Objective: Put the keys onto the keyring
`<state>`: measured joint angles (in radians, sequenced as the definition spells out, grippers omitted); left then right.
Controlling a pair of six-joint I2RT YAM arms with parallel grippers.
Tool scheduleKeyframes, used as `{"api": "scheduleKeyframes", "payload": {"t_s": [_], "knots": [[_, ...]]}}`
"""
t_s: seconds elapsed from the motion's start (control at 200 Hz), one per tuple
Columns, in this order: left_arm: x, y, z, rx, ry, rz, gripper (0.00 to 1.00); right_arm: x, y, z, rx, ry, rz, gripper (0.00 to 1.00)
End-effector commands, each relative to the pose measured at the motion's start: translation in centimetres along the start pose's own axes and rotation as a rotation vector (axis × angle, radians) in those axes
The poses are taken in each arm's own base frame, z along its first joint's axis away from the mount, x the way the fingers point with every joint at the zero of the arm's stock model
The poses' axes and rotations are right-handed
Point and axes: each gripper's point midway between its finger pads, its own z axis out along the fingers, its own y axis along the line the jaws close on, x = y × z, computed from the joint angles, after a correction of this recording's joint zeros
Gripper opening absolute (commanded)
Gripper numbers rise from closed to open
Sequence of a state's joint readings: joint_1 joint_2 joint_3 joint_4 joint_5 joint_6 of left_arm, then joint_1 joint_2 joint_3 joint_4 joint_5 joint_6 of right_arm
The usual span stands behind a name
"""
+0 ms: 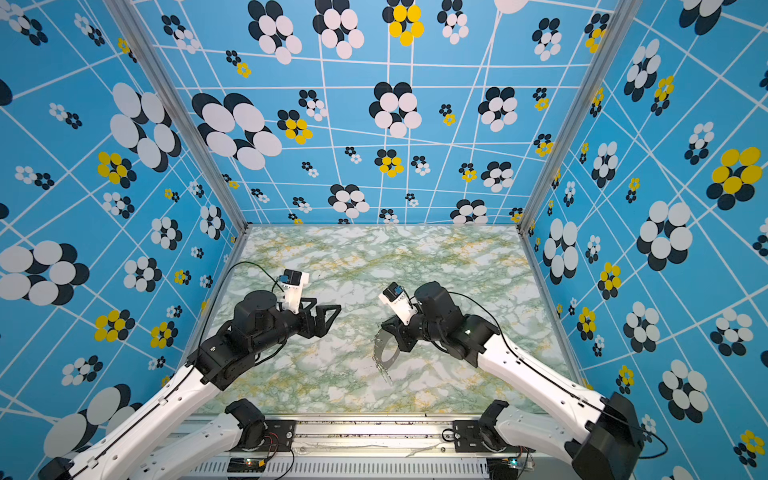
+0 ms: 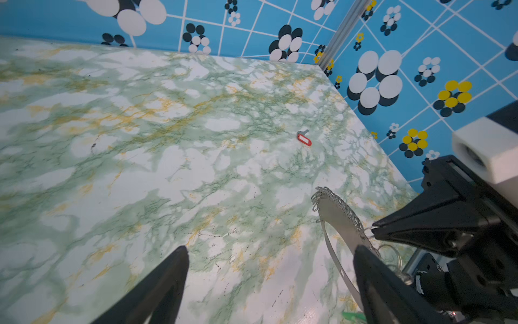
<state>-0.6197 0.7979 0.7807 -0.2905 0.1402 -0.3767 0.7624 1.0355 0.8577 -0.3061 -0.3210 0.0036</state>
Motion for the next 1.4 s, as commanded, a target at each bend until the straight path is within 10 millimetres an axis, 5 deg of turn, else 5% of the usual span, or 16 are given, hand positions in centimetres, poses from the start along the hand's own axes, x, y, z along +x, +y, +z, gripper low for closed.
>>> {"api": "scheduleKeyframes", "payload": {"t_s": [0.0, 0.215, 0.39, 0.625, 0.835, 0.955, 1.394], "knots": [[-1.7, -3.9, -1.1, 0.142, -0.039, 0.147, 0.91, -4.5, 0.4, -2.8, 0.036, -0.199, -0.135, 0.00], [-2.5, -8.3, -0.7, 0.230, -0.040, 0.350, 0.87, -7.0, 2.4, -5.7, -0.001, -0.239, -0.279, 0.00], [-3.4, -8.7, 0.5, 0.227, -0.073, 0.386, 0.84, -6.9, 3.5, -6.2, -0.056, -0.196, -0.343, 0.00], [-4.3, -11.7, 0.7, 0.375, -0.111, 0.406, 0.75, -8.4, 5.7, -8.5, -0.126, -0.313, -0.373, 0.00], [-5.5, -11.3, 0.5, 0.341, -0.168, 0.411, 0.72, -8.0, 6.4, -8.7, -0.167, -0.291, -0.391, 0.00], [-6.2, -13.3, -0.2, 0.438, -0.187, 0.401, 0.72, -7.8, 5.5, -8.2, -0.123, -0.281, -0.384, 0.00], [0.1, -19.4, -2.1, 0.684, 0.048, 0.426, 0.70, -8.3, 2.4, -7.9, 0.061, -0.301, -0.368, 0.00]]}}
